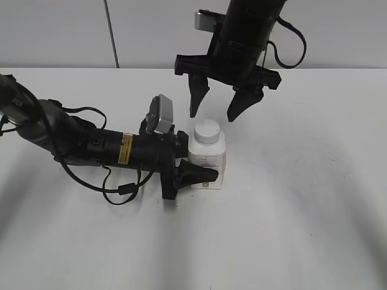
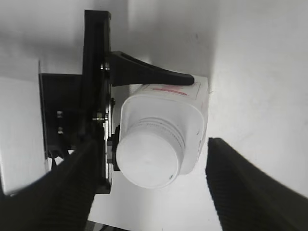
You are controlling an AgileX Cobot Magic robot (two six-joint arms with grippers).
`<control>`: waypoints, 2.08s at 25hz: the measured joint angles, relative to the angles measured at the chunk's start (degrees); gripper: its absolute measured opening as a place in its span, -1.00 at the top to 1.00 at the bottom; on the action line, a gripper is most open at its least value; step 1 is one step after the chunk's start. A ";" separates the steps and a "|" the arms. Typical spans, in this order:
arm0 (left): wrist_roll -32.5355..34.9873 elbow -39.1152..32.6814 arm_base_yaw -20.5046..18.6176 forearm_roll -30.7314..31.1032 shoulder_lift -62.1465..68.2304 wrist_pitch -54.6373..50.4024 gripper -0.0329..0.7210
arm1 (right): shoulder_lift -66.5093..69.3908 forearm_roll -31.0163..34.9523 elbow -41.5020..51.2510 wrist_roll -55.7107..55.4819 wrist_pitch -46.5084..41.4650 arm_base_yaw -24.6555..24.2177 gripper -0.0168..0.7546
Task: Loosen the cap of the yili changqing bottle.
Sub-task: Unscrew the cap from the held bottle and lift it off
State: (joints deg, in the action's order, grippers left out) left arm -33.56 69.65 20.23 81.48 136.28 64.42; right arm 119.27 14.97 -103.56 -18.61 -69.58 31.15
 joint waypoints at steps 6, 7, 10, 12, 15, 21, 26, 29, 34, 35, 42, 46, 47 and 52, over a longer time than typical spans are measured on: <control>0.00 0.00 0.00 0.00 0.00 0.00 -0.13 | 0.00 -0.05 0.00 0.00 0.00 0.51 -0.46; 0.00 0.00 0.00 -0.05 0.00 0.00 -0.13 | 0.00 0.00 0.00 0.00 0.00 0.63 -0.46; 0.00 0.00 0.00 -0.05 0.00 0.00 -0.13 | 0.00 -0.10 0.00 0.00 0.00 0.65 -0.46; 0.00 0.00 0.00 -0.05 0.00 0.00 -0.13 | 0.00 -0.17 0.00 0.00 -0.02 0.65 -0.46; 0.00 0.00 0.00 -0.05 0.00 -0.05 -0.13 | 0.00 -0.17 0.00 0.00 -0.02 0.65 -0.46; 0.00 0.00 0.00 -0.05 0.00 -0.05 -0.13 | 0.00 -0.17 0.83 0.00 -0.02 0.96 -0.46; 0.00 0.00 0.00 -0.34 0.00 -0.10 -0.13 | 0.12 -1.21 1.10 0.00 -0.08 1.91 -0.46; 0.00 0.00 0.00 -0.34 0.00 -0.10 -0.13 | 0.87 -1.25 1.10 0.00 -0.11 1.91 -0.46; 0.00 0.00 0.00 -0.34 0.00 -0.10 -0.13 | 2.58 -1.45 1.15 0.00 -0.11 2.09 -0.46; 0.00 0.00 0.00 -0.34 0.00 -0.15 -0.13 | 2.75 -1.45 1.15 0.00 -0.11 2.09 -0.46; 0.00 0.00 0.00 -0.72 0.00 -0.15 -0.13 | 3.05 -1.55 1.15 0.00 -0.11 2.09 -0.24; 0.00 0.00 0.00 -0.79 0.00 -0.28 -0.13 | 3.05 -1.68 1.15 0.00 -0.24 2.09 -0.14; 0.00 0.00 0.00 -0.84 0.00 -0.28 -0.13 | 3.05 -1.73 1.15 0.00 -0.24 2.09 -0.14; 0.00 0.00 0.00 -0.90 0.00 -0.28 -0.13 | 3.05 -1.73 1.15 0.66 -0.26 2.09 -0.13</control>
State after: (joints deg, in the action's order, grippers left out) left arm -33.56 69.65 20.23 80.57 136.28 64.13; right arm 122.31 13.23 -102.41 -17.95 -69.84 33.24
